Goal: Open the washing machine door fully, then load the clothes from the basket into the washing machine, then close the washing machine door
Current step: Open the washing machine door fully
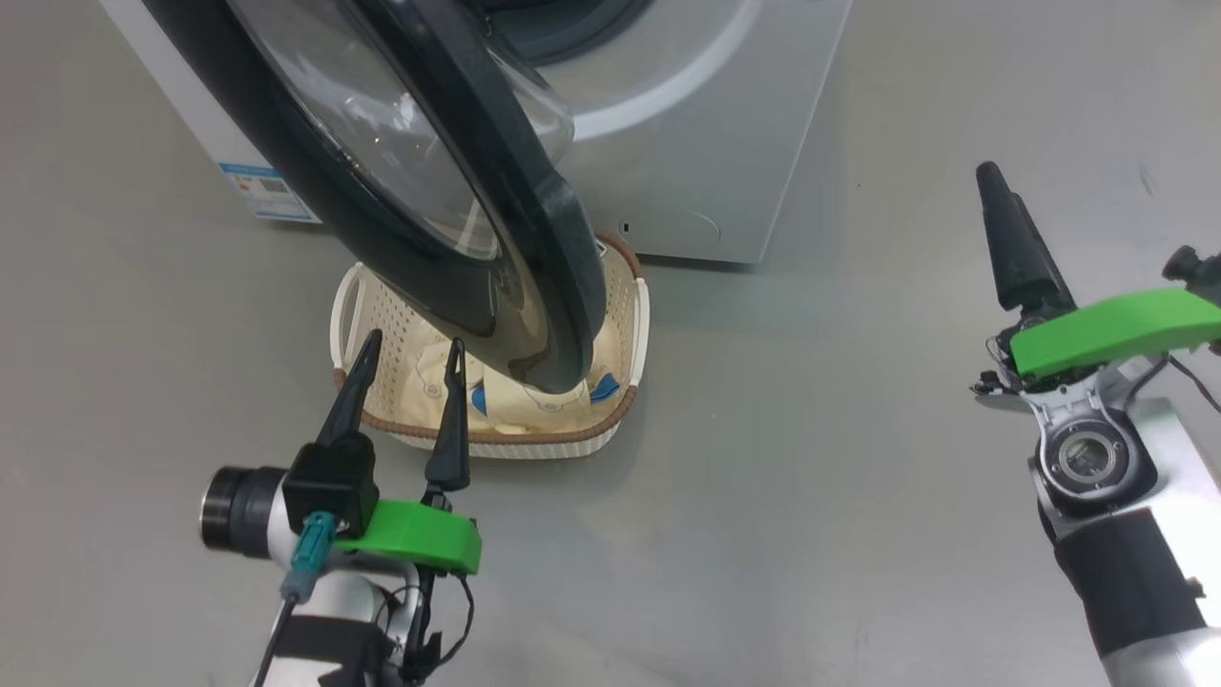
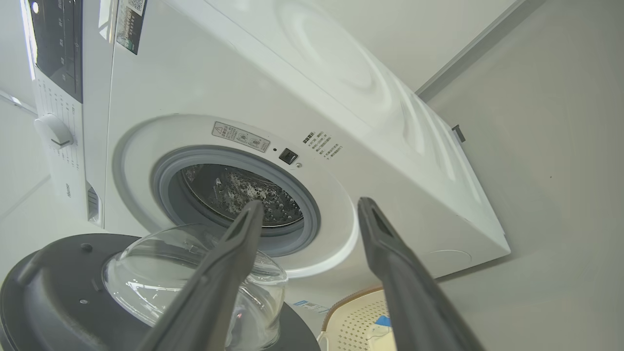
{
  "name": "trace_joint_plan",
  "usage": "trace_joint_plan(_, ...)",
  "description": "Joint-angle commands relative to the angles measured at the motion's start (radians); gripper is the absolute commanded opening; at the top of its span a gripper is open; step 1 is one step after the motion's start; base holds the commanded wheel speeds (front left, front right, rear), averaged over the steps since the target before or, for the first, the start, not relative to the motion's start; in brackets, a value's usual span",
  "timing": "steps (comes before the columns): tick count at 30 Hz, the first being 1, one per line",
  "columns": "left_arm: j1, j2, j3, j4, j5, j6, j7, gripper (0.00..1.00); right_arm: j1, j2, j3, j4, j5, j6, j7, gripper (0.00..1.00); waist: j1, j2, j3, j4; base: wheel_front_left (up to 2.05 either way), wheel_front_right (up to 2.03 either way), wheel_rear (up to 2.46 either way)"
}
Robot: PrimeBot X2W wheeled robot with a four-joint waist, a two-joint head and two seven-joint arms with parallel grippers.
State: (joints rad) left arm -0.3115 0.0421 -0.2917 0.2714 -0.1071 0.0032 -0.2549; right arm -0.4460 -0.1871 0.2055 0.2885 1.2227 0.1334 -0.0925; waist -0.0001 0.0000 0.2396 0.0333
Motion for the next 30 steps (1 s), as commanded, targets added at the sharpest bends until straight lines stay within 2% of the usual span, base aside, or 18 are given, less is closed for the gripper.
trace_joint_plan(1, -0.001, 0.018, 0.039, -0.024, 0.0, -0.001, -0.007, 1.0, 0.009, -0.016, 0.004, -0.04, -0.065, -0.003, -0.036, 1.0, 0.0001, 0.0, -0.012, -0.008, 0.0, 0.0, 0.0)
trace_joint_plan(8, 0.017, 0.025, 0.049, -0.014, -0.001, -0.006, -0.007, 1.0, 0.087, -0.011, -0.063, -0.044, -0.372, -0.003, -0.126, 1.0, 0.0001, 0.0, -0.044, -0.023, 0.0, 0.0, 0.0)
trace_joint_plan(17, 0.039, 0.028, 0.056, -0.008, -0.005, -0.009, -0.007, 1.0, 0.218, 0.072, -0.194, -0.142, -0.79, -0.003, -0.138, 1.0, 0.0001, 0.0, -0.076, -0.033, 0.0, 0.0, 0.0)
trace_joint_plan(30, 0.064, 0.029, 0.062, -0.012, -0.009, -0.01, -0.007, 1.0, 0.398, 0.134, -0.265, -0.28, -1.094, -0.003, -0.122, 1.0, 0.0001, 0.0, -0.103, -0.044, 0.0, 0.0, 0.0)
